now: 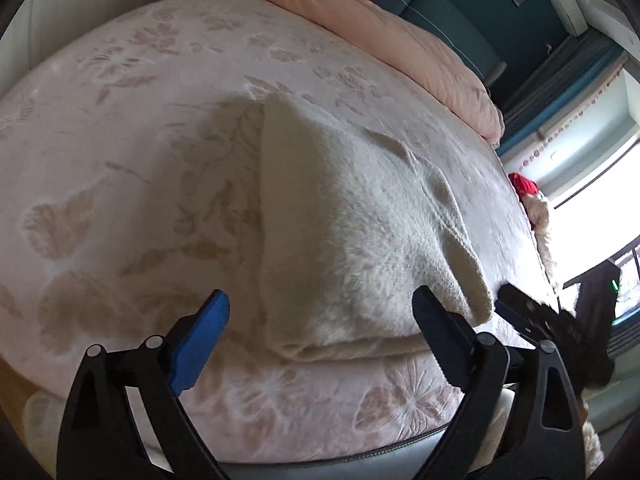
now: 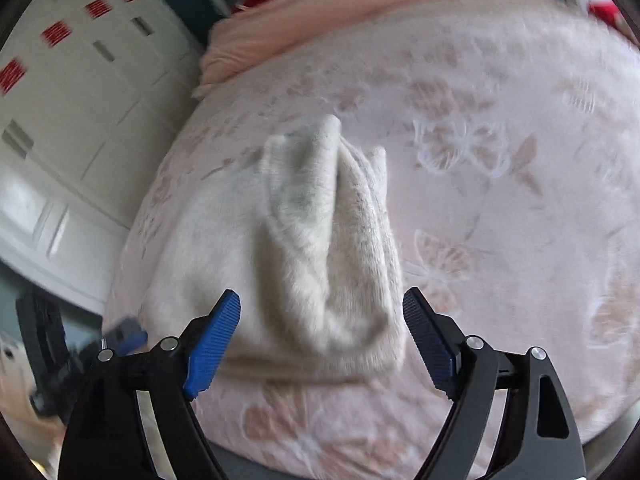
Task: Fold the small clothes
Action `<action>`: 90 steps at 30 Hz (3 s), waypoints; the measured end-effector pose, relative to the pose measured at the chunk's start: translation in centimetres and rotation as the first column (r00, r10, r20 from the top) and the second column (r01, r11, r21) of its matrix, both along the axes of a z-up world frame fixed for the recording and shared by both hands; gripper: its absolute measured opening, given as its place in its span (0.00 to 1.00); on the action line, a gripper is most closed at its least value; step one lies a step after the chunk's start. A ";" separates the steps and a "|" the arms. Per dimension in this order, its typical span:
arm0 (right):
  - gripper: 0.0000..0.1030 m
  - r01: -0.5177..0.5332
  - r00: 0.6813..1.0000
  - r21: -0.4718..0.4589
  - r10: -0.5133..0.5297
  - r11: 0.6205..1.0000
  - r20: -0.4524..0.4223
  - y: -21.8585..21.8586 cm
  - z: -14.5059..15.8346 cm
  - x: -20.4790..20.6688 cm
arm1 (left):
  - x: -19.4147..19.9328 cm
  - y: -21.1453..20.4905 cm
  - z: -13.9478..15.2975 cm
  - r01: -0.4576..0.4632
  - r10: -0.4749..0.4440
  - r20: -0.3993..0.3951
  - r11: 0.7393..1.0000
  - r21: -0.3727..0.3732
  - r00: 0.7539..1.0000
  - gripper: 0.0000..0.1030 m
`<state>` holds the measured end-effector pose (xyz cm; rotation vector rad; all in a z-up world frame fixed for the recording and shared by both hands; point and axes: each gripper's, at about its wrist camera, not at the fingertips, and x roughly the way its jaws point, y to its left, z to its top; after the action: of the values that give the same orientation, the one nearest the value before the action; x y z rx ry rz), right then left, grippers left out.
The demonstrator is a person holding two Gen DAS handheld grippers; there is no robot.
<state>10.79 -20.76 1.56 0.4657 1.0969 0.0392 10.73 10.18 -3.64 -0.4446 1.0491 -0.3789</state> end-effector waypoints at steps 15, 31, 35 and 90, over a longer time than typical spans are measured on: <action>0.32 -0.083 0.993 -0.086 0.075 0.993 -0.086 2.9 -3.0 -1.3 | 0.3 -2.0 -1.8 0.113 -0.107 -0.040 0.968 0.225 0.993 0.43; 0.59 0.054 0.996 -0.338 -0.028 0.940 0.081 3.3 6.0 -8.3 | -6.4 -7.8 6.8 -0.041 -0.108 0.231 0.828 0.560 0.967 0.87; 0.63 0.087 0.994 -0.342 -0.060 0.936 0.088 2.6 5.8 -10.3 | -7.7 -8.9 7.0 -0.050 -0.094 0.227 0.830 0.555 0.969 0.89; 0.73 0.056 0.998 -0.430 -0.031 0.901 0.063 5.5 3.8 -15.3 | -13.7 -11.5 4.3 -0.126 -0.022 0.241 0.804 0.581 0.970 0.90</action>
<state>-4.53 -15.28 5.39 0.0874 1.0040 -0.2273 -2.97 -1.33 0.65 0.1394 0.8604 -0.0336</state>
